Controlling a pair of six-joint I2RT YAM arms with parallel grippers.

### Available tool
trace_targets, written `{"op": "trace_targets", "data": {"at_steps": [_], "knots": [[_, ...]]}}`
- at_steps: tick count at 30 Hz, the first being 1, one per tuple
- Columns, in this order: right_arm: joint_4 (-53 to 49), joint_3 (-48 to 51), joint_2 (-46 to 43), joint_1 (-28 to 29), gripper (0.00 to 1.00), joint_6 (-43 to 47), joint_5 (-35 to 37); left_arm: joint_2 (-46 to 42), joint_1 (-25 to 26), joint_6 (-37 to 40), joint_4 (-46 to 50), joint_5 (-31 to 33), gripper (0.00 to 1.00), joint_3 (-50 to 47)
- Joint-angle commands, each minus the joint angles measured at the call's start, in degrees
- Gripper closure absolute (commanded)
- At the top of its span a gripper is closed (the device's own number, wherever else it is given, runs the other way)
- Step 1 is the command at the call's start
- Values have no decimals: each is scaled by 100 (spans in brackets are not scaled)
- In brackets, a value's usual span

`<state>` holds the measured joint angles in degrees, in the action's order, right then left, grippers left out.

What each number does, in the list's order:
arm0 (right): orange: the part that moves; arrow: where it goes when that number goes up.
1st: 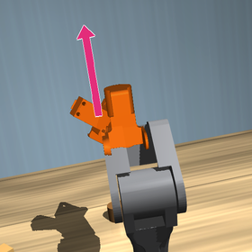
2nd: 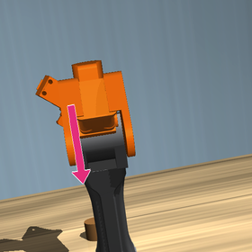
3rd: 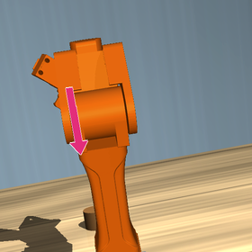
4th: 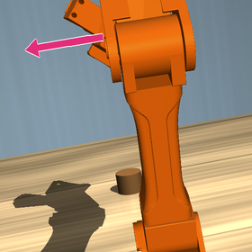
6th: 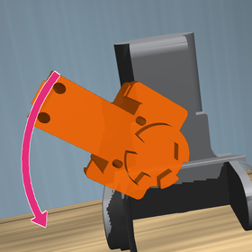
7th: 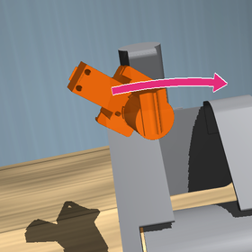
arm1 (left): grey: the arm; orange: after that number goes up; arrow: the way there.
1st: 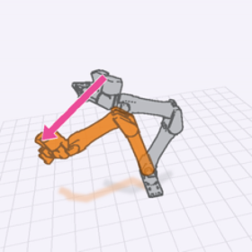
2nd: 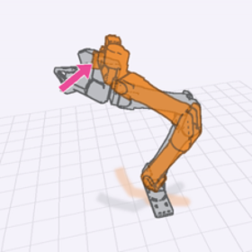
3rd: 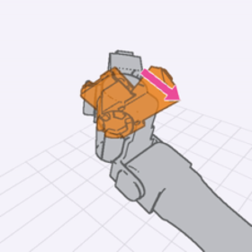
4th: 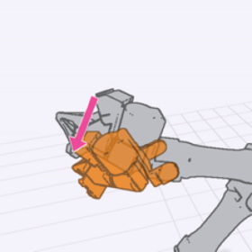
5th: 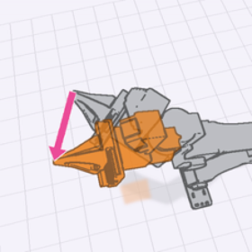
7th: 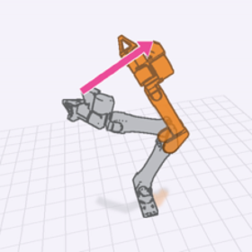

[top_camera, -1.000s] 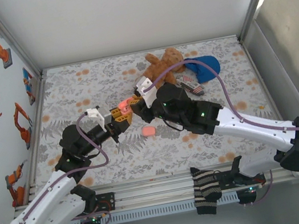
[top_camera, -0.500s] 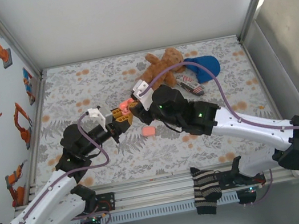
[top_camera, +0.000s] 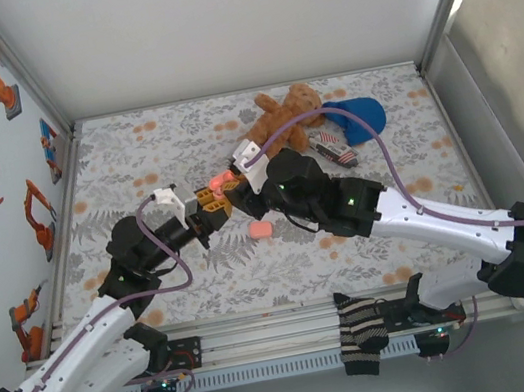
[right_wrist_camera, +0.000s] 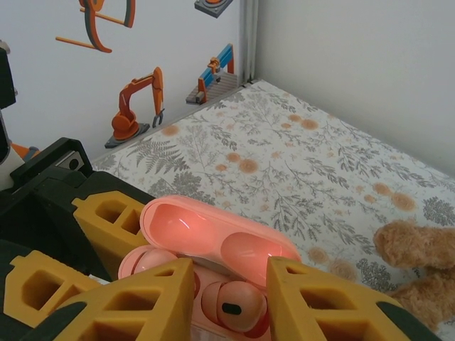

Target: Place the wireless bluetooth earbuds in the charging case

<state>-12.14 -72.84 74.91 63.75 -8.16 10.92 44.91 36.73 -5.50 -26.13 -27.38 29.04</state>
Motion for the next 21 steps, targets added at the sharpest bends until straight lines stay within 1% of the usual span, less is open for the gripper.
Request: {"op": "trace_targets", "data": {"at_steps": [1,6,10,21], "knots": [[55,-132,-120,83,68,-123,-148,-3,40,32,-445,22,100,59],[4,-197,-159,84,67,-132,4,-13,51,21,-526,16,100,15],[19,-246,-180,78,65,-131,-36,-8,55,18,-553,4,100,-3],[44,-378,-177,85,65,-149,42,33,63,10,-607,13,100,-44]]}}
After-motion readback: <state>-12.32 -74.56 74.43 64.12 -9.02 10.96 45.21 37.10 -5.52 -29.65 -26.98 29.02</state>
